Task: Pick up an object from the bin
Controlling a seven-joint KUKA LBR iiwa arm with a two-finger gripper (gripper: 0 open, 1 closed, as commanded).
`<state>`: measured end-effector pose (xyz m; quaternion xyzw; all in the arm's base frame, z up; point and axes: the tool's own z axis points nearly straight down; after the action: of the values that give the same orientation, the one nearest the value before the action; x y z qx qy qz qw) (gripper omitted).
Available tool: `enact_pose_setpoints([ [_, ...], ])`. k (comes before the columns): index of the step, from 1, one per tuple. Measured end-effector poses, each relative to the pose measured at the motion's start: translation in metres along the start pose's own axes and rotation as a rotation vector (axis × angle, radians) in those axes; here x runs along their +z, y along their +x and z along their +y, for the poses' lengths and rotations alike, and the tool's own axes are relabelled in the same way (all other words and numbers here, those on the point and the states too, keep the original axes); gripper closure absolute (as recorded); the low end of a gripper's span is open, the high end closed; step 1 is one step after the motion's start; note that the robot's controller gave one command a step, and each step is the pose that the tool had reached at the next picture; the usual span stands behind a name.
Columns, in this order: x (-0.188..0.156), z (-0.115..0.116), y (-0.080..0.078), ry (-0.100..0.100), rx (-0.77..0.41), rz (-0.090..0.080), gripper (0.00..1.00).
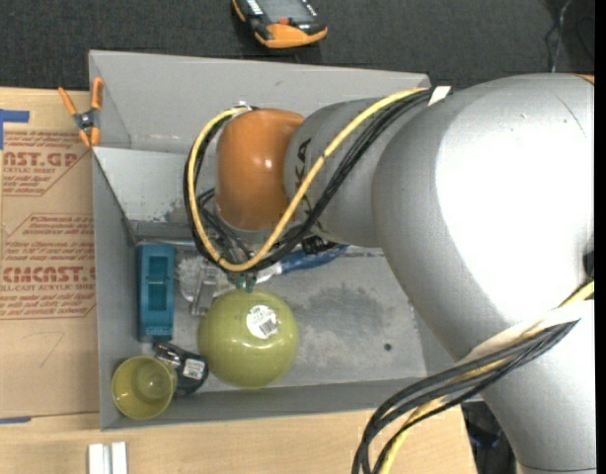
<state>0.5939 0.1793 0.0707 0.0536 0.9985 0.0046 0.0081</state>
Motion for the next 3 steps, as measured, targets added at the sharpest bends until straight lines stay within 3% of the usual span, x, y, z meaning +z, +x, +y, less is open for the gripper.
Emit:
enact_pose_setpoints([
  [3, -0.024, 0.0, 0.0, 0.0, 0.0, 0.001, 1.0],
])
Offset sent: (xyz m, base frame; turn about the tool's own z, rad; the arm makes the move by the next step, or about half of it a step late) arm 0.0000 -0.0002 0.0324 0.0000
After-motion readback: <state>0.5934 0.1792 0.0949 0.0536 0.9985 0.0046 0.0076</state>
